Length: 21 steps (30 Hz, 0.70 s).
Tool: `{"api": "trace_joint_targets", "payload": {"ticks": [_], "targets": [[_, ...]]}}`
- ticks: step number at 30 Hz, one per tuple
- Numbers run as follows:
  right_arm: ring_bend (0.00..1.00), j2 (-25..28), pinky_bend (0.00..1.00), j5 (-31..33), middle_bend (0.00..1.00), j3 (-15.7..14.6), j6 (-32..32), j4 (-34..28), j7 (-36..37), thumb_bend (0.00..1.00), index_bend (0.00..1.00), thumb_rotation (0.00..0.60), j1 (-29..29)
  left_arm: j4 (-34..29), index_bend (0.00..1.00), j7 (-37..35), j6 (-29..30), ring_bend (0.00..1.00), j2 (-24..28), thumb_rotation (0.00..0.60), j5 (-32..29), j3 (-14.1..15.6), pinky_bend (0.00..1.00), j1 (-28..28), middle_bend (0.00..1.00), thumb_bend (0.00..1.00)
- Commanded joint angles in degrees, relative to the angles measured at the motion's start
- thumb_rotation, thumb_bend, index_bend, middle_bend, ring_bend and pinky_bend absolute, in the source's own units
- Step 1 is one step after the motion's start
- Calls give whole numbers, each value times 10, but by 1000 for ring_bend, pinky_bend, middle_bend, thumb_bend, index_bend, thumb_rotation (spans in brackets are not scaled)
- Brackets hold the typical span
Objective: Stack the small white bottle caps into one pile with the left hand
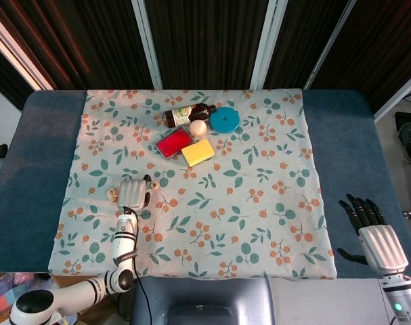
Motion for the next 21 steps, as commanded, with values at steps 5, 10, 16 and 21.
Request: {"api": "trace_joint_targets", "payload": {"ticks": [5,10,16,21], "targets": [[0,1,0,-1,0,0,0,0,2,48,0,600,0,41,363,-28,-23,1000,-23,600,5,-16,1000,-14,1000,447],[0,2,0,0,0,0,1,-1,4,48,0,600,0,39,364,-35,-27,1000,-24,600,11,-24,1000,-19,1000,447],[0,3,0,-2,0,0,4,0,8,48,0,600,-1,44,378,-34,-30,1000,-27,600,12,-30,1000,-23,1000,446],[0,4,0,-1,0,1,6,0,11,48,0,600,-2,49,394,-31,-35,1000,-28,600,10,-32,1000,-22,1000,447]]}}
